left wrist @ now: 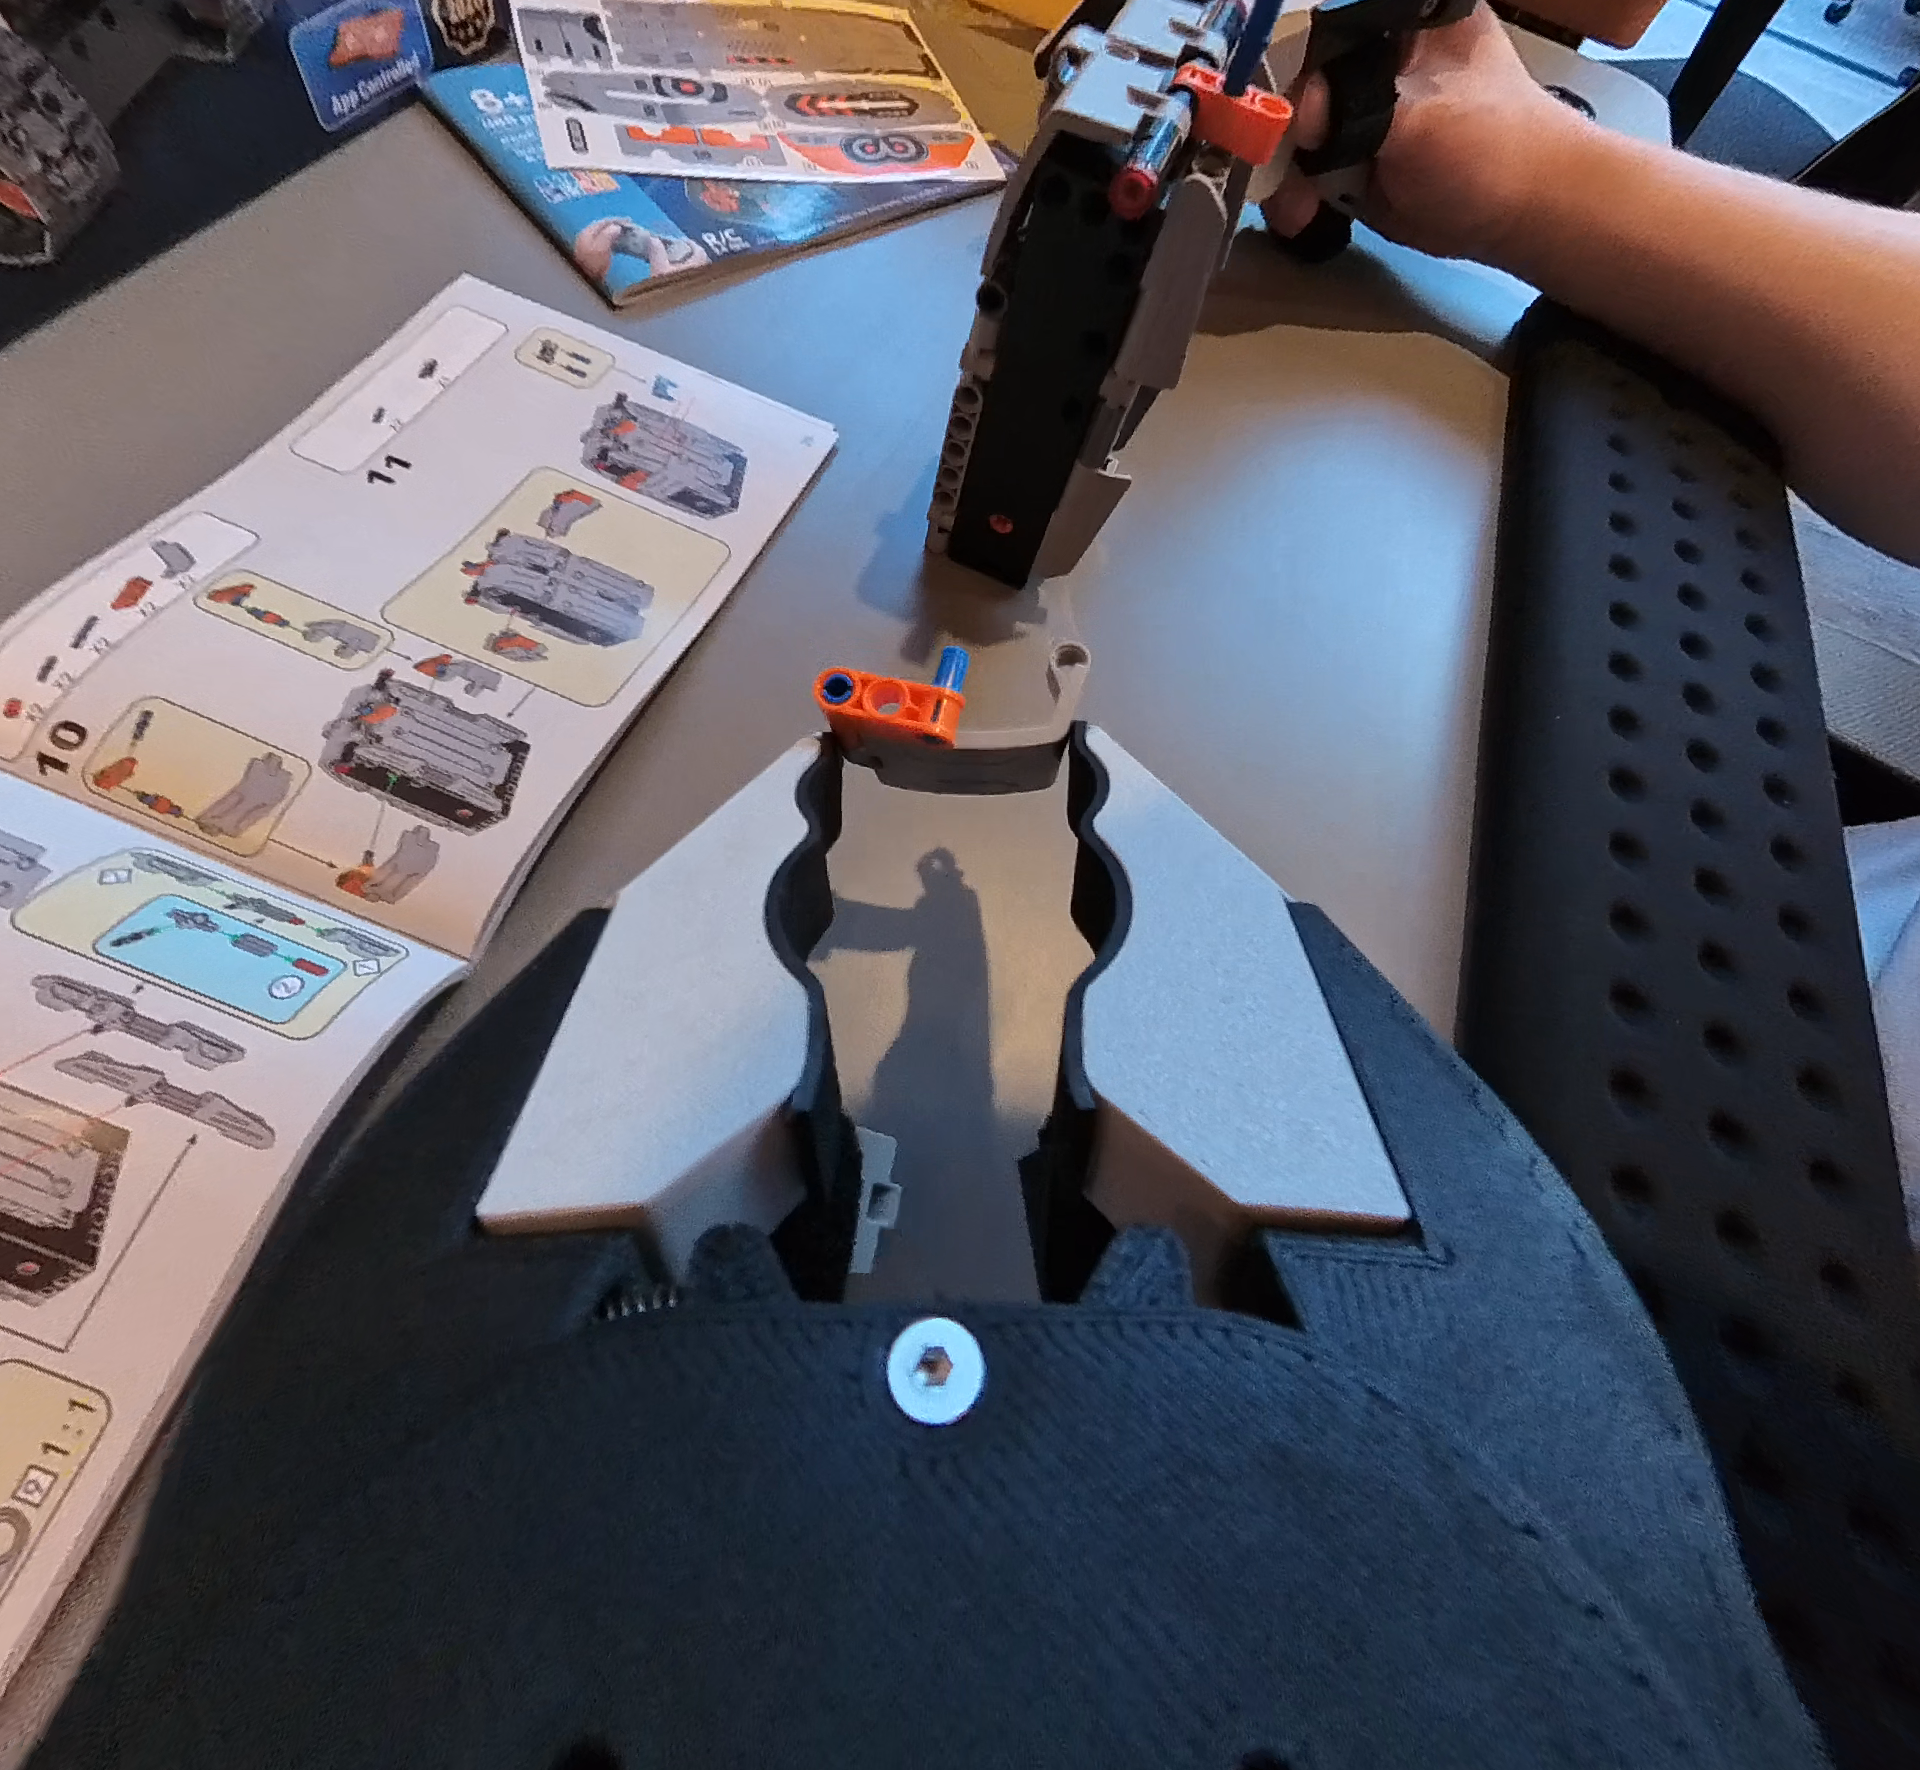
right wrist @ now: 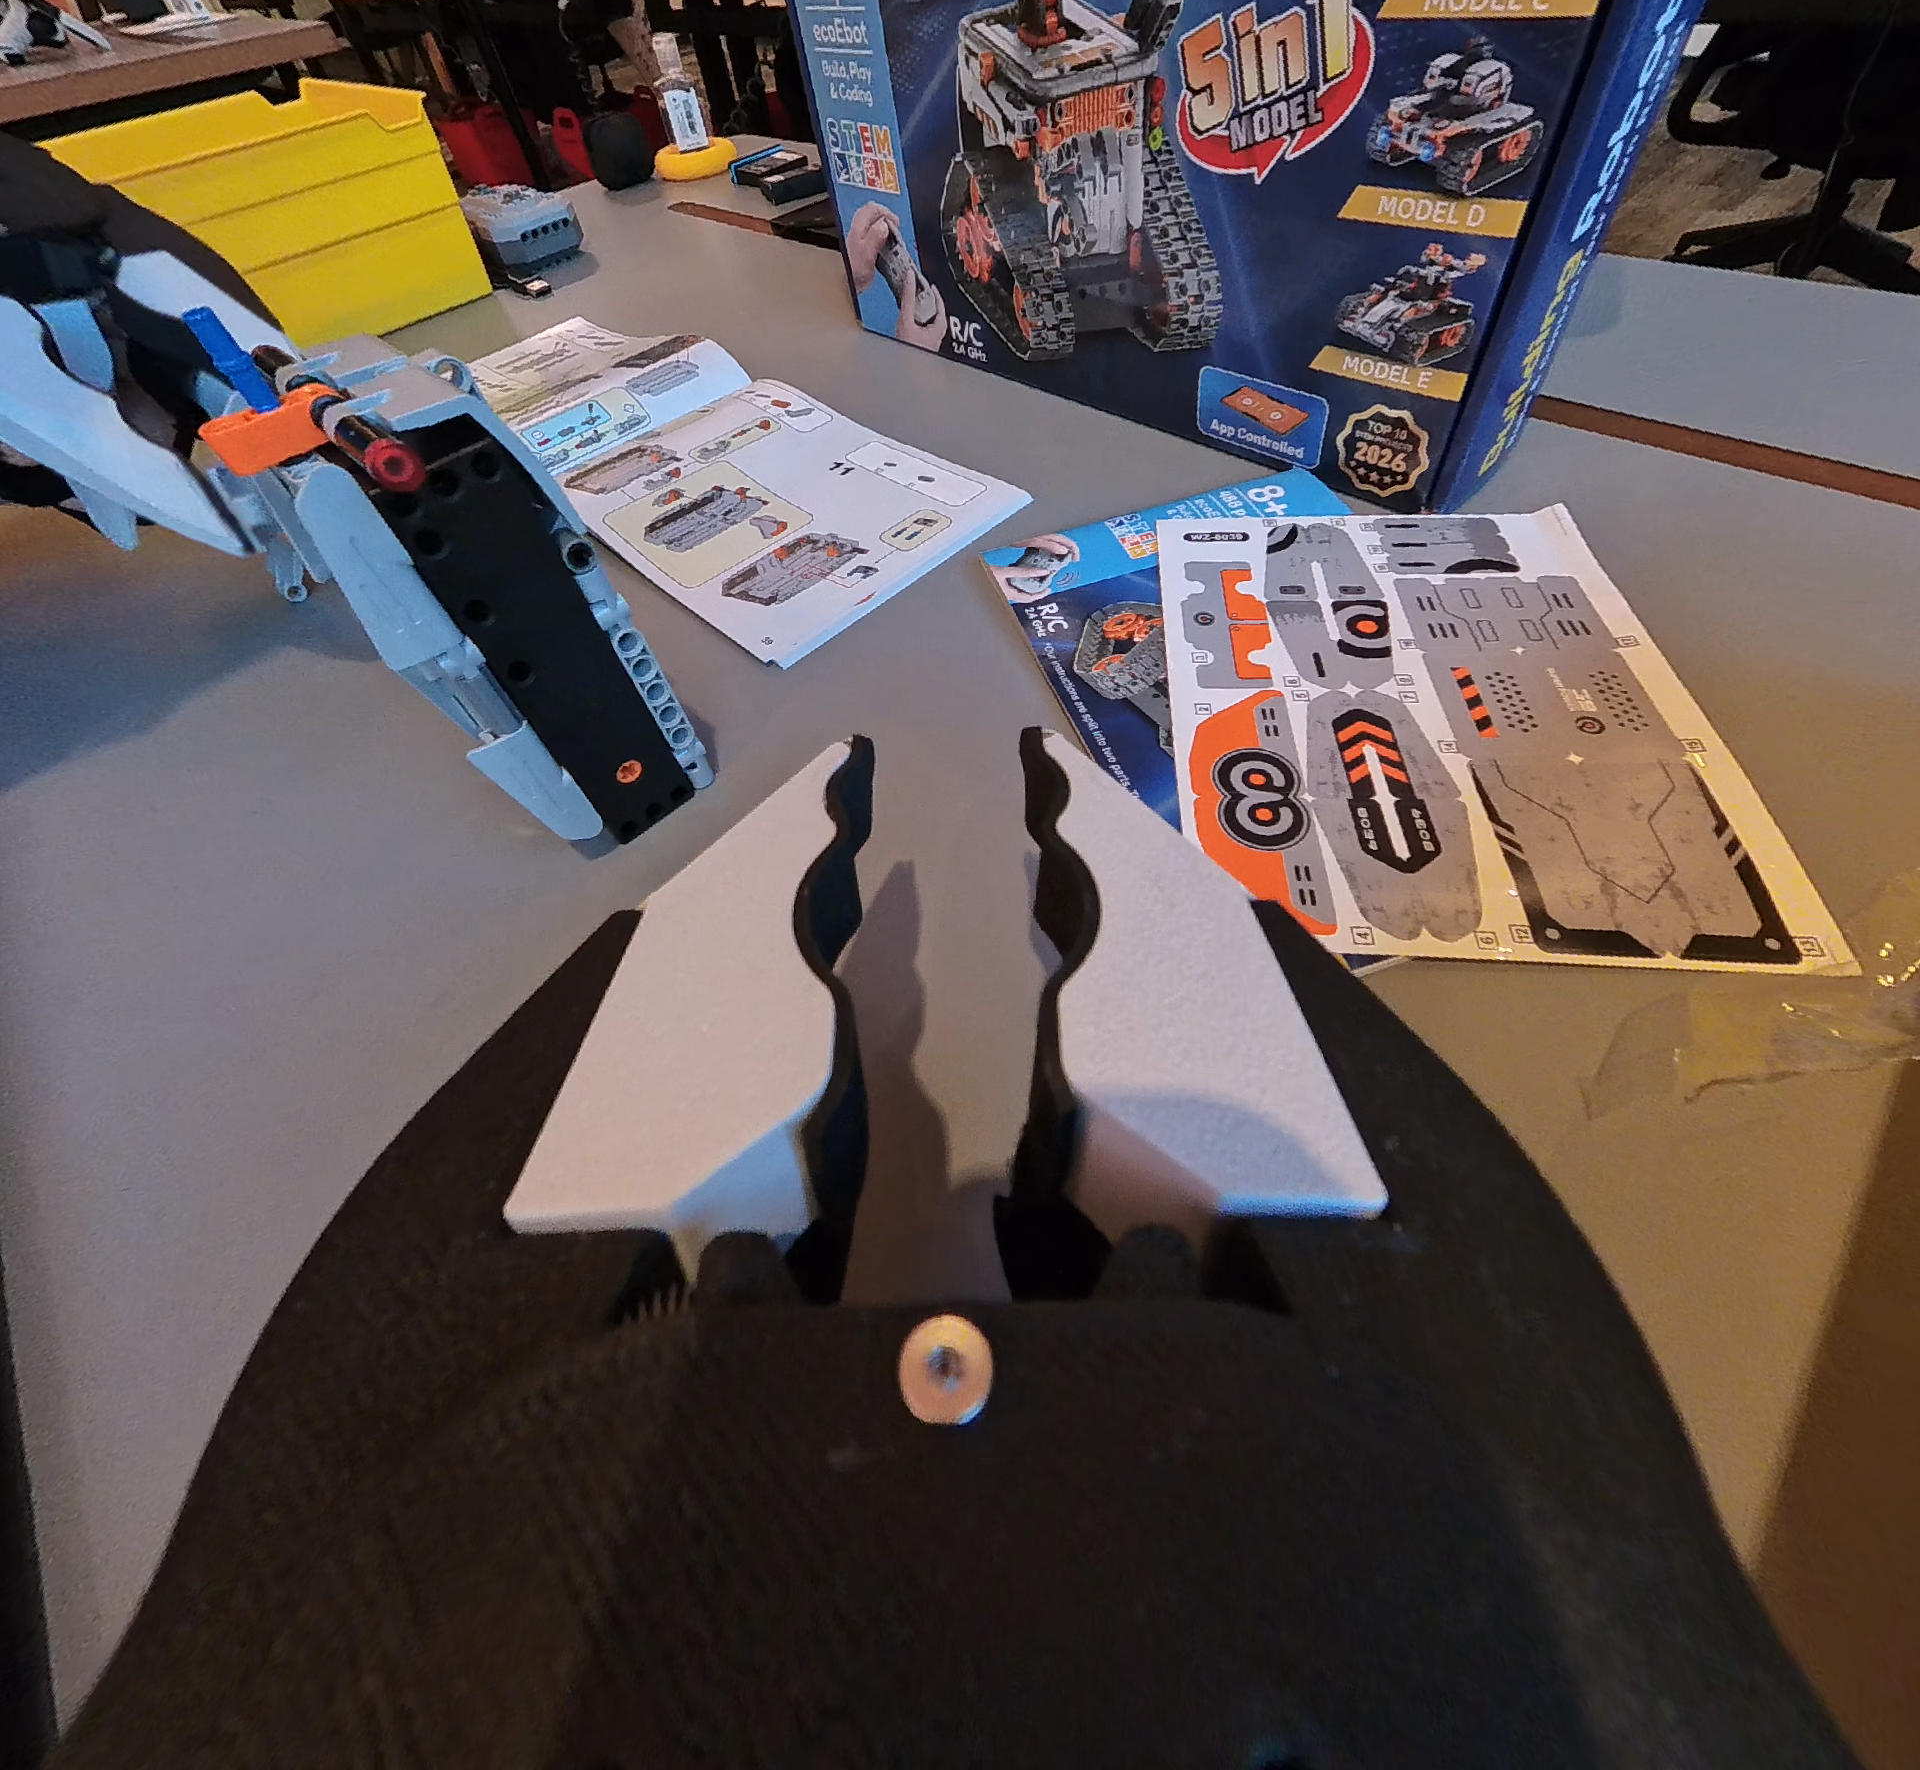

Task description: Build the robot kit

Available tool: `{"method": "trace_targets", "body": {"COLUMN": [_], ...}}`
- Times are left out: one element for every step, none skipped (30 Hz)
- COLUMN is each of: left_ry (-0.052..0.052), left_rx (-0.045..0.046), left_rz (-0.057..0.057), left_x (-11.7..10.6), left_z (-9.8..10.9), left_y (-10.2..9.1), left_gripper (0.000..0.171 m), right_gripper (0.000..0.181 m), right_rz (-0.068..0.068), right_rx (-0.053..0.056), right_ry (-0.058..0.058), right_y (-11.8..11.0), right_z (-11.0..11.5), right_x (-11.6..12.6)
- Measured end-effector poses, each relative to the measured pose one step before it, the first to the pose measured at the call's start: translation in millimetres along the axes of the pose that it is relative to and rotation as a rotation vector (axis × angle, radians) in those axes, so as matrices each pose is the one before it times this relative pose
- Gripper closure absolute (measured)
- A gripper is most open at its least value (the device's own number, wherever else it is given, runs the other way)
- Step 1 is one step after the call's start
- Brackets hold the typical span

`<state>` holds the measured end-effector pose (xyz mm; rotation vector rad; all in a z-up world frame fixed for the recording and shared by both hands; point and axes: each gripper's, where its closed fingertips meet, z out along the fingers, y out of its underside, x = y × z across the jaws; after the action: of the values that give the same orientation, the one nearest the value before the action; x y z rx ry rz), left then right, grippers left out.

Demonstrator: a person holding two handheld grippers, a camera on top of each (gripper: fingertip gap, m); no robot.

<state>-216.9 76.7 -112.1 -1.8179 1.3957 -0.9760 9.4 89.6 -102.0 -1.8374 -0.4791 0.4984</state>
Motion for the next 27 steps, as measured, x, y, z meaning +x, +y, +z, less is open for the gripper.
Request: {"method": "trace_targets", "body": {"left_ry": [-0.0006, 0.0000, 0.0049, 0.0069, 0.0060, 0.0036, 0.0020, 0.0025, 0.0039, 0.0045, 0.0041, 0.0039, 0.0036, 0.0028, 0.0032, 0.0040, 0.0040, 0.0018, -0.0005, 0.0024, 0.0102, 0.0160, 0.0171, 0.0125, 0.0027, -0.0060, -0.0092], "left_rx": [-0.01244, -0.00683, -0.00327, -0.00126, -0.00044, 0.00139, 0.00294, 0.00193, 0.00138, 0.00222, 0.00260, 0.00236, 0.00209, 0.00235, 0.00330, 0.00293, 0.00242, 0.00343, 0.00465, 0.00448, 0.00397, 0.00587, 0.00839, 0.00743, 0.00566, 0.00502, 0.00328], "left_rz": [-0.0042, -0.0011, 0.0006, 0.0007, 0.0007, 0.0013, 0.0008, -0.0009, -0.0019, -0.0016, -0.0008, 0.0000, 0.0006, 0.0009, 0.0012, 0.0011, 0.0020, 0.0036, 0.0028, -0.0022, -0.0105, -0.0179, -0.0199, -0.0158, -0.0070, 0.0022, 0.0089], "left_x": [-0.02, 0.32, 1.09, 1.35, 1.20, 0.93, 0.65, 0.65, 0.80, 0.88, 0.96, 0.97, 1.02, 0.89, 0.93, 1.14, 1.06, 0.63, -0.11, 0.08, 1.09, 2.03, 2.43, 2.06, 1.08, 0.02, -0.16], "left_z": [0.43, 0.18, -0.05, -0.13, -0.38, -0.66, -0.68, -0.75, -0.60, -0.59, -0.65, -0.53, -0.51, -0.49, -0.34, -0.45, -0.43, -0.44, -0.16, 0.83, 1.87, 2.92, 3.42, 3.62, 3.49, 3.43, 3.68], "left_y": [1.70, 0.95, 0.32, 0.06, 0.01, -0.31, -0.58, -0.49, -0.33, -0.53, -0.48, -0.40, -0.47, -0.51, -0.69, -0.57, -0.42, -0.51, -0.44, -0.20, 0.01, -0.10, -0.39, -0.67, -1.10, -1.53, -1.95], "left_gripper": [0.129, 0.129, 0.129, 0.129, 0.129, 0.129, 0.129, 0.129, 0.129, 0.129, 0.129, 0.129, 0.129, 0.129, 0.129, 0.129, 0.129, 0.129, 0.129, 0.129, 0.129, 0.129, 0.129, 0.129, 0.129, 0.129, 0.129], "right_gripper": [0.153, 0.153, 0.153, 0.153, 0.153, 0.153, 0.153, 0.153, 0.153, 0.153, 0.153, 0.153, 0.153, 0.153, 0.153, 0.153, 0.153, 0.153, 0.153, 0.153, 0.153, 0.153, 0.153, 0.153, 0.153, 0.153, 0.153], "right_rz": [0.0035, 0.0045, 0.0051, 0.0055, 0.0062, 0.0058, 0.0043, 0.0039, 0.0034, 0.0011, -0.0020, -0.0041, -0.0039, -0.0008, 0.0023, 0.0048, 0.0052, 0.0036, 0.0007, -0.0011, -0.0021, -0.0021, -0.0024, -0.0040, -0.0073, -0.0105, -0.0120], "right_rx": [0.0006, 0.0020, 0.0027, 0.0035, 0.0060, 0.0072, 0.0060, 0.0041, 0.0000, -0.0018, -0.0023, -0.0023, -0.0022, -0.0030, -0.0045, -0.0060, -0.0050, -0.0023, 0.0020, 0.0053, 0.0059, 0.0051, 0.0036, 0.0016, 0.0002, -0.0008, -0.0021], "right_ry": [0.0013, 0.0008, 0.0022, 0.0035, 0.0023, 0.0008, 0.0036, 0.0044, 0.0026, 0.0010, 0.0011, 0.0020, 0.0020, 0.0033, 0.0029, 0.0005, -0.0017, -0.0033, -0.0008, 0.0012, 0.0005, -0.0012, -0.0014, -0.0021, -0.0037, -0.0019, 0.0012], "right_y": [0.03, -0.20, -0.26, -0.33, -0.63, -0.87, -0.73, -0.45, 0.01, 0.16, 0.27, 0.30, 0.27, 0.40, 0.48, 0.76, 0.62, 0.34, -0.30, -0.69, -0.69, -0.61, -0.51, -0.15, -0.07, -0.01, 0.21], "right_z": [-0.18, -0.41, -0.55, -0.74, -0.72, -0.74, -0.66, -0.44, 0.05, 0.11, 0.19, 0.26, 0.28, 0.27, 0.46, 0.52, 0.53, 0.21, -0.20, -0.41, -0.55, -0.53, -0.29, -0.19, -0.04, 0.03, 0.26], "right_x": [0.50, 0.63, 0.89, 1.25, 0.93, 0.69, 0.93, 0.94, 0.63, 0.22, -0.08, -0.10, -0.12, 0.35, 0.50, 0.55, 0.30, -0.12, -0.02, 0.12, -0.15, -0.34, -0.36, -0.68, -1.10, -1.25, -0.98]}}
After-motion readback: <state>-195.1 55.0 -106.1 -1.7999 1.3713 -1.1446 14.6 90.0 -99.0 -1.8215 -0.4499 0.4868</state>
